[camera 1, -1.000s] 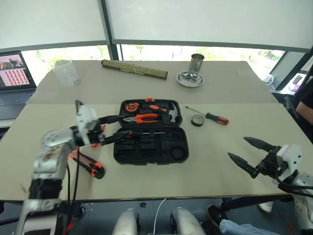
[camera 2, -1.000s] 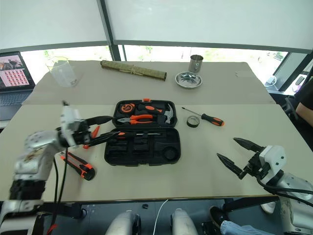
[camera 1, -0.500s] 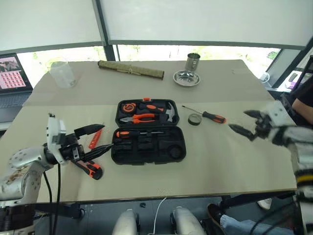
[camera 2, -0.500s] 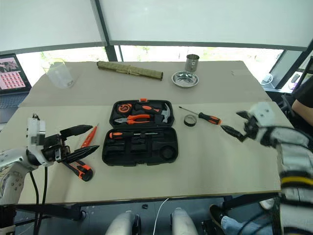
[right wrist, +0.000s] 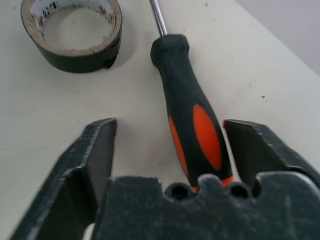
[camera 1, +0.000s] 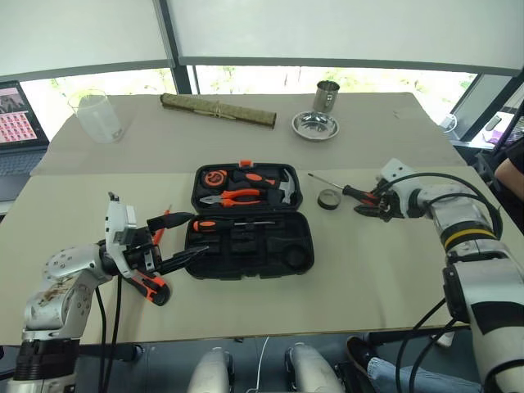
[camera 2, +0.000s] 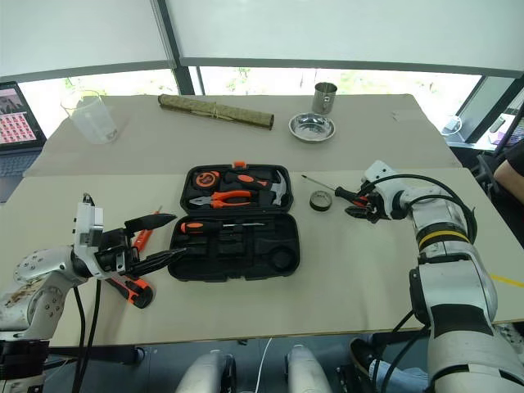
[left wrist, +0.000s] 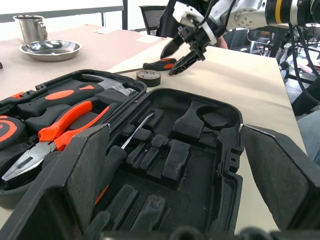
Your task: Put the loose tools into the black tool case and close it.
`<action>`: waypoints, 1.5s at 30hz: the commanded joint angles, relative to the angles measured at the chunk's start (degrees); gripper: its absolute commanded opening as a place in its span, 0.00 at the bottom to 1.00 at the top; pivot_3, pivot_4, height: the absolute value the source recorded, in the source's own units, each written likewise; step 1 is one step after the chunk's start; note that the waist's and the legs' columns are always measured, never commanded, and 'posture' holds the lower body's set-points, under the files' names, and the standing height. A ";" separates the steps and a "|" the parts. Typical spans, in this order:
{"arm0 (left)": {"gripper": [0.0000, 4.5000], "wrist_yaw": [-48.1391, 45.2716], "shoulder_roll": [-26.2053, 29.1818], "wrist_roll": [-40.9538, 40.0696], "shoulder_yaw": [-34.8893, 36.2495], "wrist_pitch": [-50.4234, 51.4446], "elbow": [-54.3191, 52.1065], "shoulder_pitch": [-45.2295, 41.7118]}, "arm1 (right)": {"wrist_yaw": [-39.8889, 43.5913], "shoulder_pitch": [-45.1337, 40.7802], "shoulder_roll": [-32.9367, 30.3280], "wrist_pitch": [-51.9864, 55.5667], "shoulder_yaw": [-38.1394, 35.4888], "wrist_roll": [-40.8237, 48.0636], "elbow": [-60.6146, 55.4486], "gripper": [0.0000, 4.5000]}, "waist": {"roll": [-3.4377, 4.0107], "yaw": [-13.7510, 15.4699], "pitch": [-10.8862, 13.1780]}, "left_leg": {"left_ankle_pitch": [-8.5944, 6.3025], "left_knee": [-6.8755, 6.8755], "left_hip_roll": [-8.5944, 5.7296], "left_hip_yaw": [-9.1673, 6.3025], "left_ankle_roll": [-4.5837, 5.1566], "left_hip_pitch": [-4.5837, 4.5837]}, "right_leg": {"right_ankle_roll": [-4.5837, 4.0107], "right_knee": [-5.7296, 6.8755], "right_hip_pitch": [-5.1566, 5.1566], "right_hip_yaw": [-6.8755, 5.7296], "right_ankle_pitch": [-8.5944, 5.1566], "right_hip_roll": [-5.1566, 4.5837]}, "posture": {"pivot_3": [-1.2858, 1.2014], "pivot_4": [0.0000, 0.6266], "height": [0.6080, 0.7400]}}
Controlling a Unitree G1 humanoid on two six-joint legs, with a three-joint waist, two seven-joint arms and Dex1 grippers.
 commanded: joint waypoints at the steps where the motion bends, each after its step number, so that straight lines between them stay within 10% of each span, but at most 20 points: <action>1: 1.00 -0.16 1.07 -0.37 0.56 -0.51 -2.33 0.20 | -1.37 -1.56 0.09 -2.77 -0.96 -0.64 1.34 0.47 | 0.00 -0.02 0.00 | 0.00 0.00 0.00 0.00 0.00 0.02 | 0.00 0.03 0.00 0.00 0.00 0.00 | 0.52 0.24 1.00; 4: 1.00 -0.13 1.36 -0.53 0.60 -0.10 -2.45 0.15 | -1.29 -1.77 -0.01 -4.28 -1.31 -0.68 1.72 0.24 | 0.00 -0.09 0.00 | 0.00 0.00 0.00 0.00 0.00 0.04 | 0.00 0.09 0.00 0.00 0.00 0.01 | 0.52 0.24 1.00; 9: 1.00 -0.15 1.94 -1.46 2.34 -0.18 -3.31 1.83 | -1.01 -0.90 -3.33 -10.07 -3.09 0.66 -1.34 0.22 | 0.03 -0.07 0.02 | 0.00 0.00 -0.01 0.00 0.00 0.04 | 0.00 0.10 -0.01 0.01 0.00 0.00 | 0.52 0.24 1.00; 13: 1.00 -0.48 1.93 -1.27 4.61 -2.34 -2.04 4.32 | 16.33 2.25 -3.21 -19.88 -7.09 10.57 -13.33 0.22 | 0.05 -0.20 0.04 | 0.00 -0.03 0.00 0.00 0.00 0.03 | 0.00 0.06 -0.01 0.00 0.00 0.00 | 0.52 0.24 1.00; 17: 1.00 -2.18 2.79 0.90 5.70 -5.66 0.62 7.00 | 27.38 7.58 -0.22 -11.65 -4.24 17.66 -34.64 0.22 | 0.05 -1.05 0.04 | 0.00 -0.09 0.14 -0.03 0.00 0.23 | -0.02 0.17 0.05 0.01 0.01 0.10 | 0.52 0.24 1.00; 24: 1.00 -3.22 3.47 2.48 4.60 -7.60 1.09 8.72 | 21.84 15.38 4.08 10.91 7.69 9.58 -60.43 0.22 | 0.05 0.06 0.05 | 0.01 -0.09 0.08 -0.08 -0.02 0.15 | -0.04 0.24 -0.02 -0.07 0.01 0.01 | 0.52 0.24 1.00; 43: 1.00 -2.15 4.20 2.10 3.14 -5.81 -3.12 9.61 | 19.62 12.94 4.89 17.39 16.61 -0.10 -60.01 0.22 | 0.03 1.50 0.05 | 0.02 0.00 0.07 -0.03 -0.04 0.09 | -0.06 0.23 -0.06 -0.12 0.01 0.08 | 0.52 0.24 1.00; 45: 1.00 -1.83 4.16 2.04 3.24 -5.64 -3.49 9.97 | 18.29 12.45 4.70 15.49 16.13 -0.82 -59.17 0.45 | 0.03 1.51 0.05 | 0.02 0.00 0.07 -0.03 -0.04 0.10 | -0.06 0.23 -0.05 -0.11 0.01 0.08 | 0.52 0.24 1.00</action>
